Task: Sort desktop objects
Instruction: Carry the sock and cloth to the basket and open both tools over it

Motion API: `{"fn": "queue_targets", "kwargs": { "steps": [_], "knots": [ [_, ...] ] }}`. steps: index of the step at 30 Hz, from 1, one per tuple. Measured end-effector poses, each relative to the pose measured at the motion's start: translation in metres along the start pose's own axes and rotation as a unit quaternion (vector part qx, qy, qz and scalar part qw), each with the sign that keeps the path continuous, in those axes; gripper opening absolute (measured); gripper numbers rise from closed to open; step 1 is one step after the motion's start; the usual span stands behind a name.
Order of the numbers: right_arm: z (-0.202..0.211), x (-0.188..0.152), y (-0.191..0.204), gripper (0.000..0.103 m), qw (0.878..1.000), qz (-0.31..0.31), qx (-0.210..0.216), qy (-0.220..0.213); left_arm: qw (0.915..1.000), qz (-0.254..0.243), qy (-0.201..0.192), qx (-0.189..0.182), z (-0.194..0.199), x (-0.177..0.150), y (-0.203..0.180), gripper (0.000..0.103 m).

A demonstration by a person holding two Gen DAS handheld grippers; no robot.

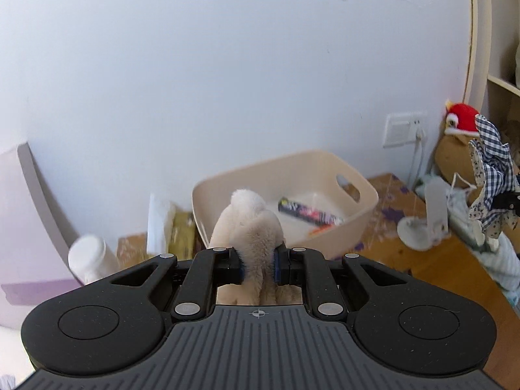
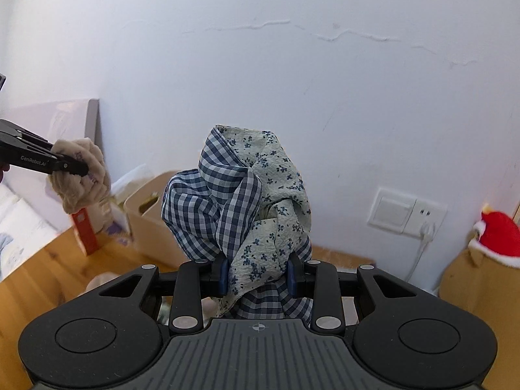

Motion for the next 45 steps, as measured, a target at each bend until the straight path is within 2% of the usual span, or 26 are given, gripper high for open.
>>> {"fn": "queue_targets", "kwargs": {
  "steps": [10,14,25,28,35,36,39,45],
  "knots": [
    [-0.032,0.047,-0.01,0.031,0.999,0.006,-0.033,-0.024,0.9994,0.022,-0.019,0.018,-0.023,0.046,0.011,0.015],
    [-0.052,0.065,-0.013,0.031,0.998,0.001,-0.045,-0.031,0.9986,0.046,-0.016,0.019,-0.041,0.059,0.014,0.015],
    [-0.132,0.085,0.002,0.03,0.997,0.019,-0.06,-0.041,0.9954,0.088,0.03,0.021,-0.106,0.052,0.011,0.015],
    [-0.159,0.08,0.016,0.031,0.998,0.022,-0.047,-0.028,0.9939,0.1,0.042,0.023,-0.12,0.046,0.014,0.015],
    [-0.213,0.07,0.038,0.031,0.999,0.042,-0.024,0.006,0.9879,0.118,0.096,0.029,-0.158,0.033,0.019,0.015],
    [-0.22,0.069,0.04,0.031,0.999,0.046,-0.021,0.012,0.9851,0.126,0.107,0.046,-0.161,0.028,0.021,0.015],
    [-0.24,0.066,0.046,0.032,0.998,0.056,-0.011,0.035,0.9837,0.129,0.117,0.046,-0.171,0.023,0.027,0.015],
    [-0.27,0.055,0.051,0.032,0.995,0.07,-0.014,0.07,0.9801,0.127,0.143,0.052,-0.189,0.014,0.032,0.015]
  ]
}}
Point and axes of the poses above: each gripper's, at about its wrist camera, not at the fingertips, and z roughly against the way its jaws point, y to its left, x to its top, the point moved 3 cm from there along -z, roughly the way its jaws point, and after that the axes turned 2 degrees about -z, right-handed, at the moved point
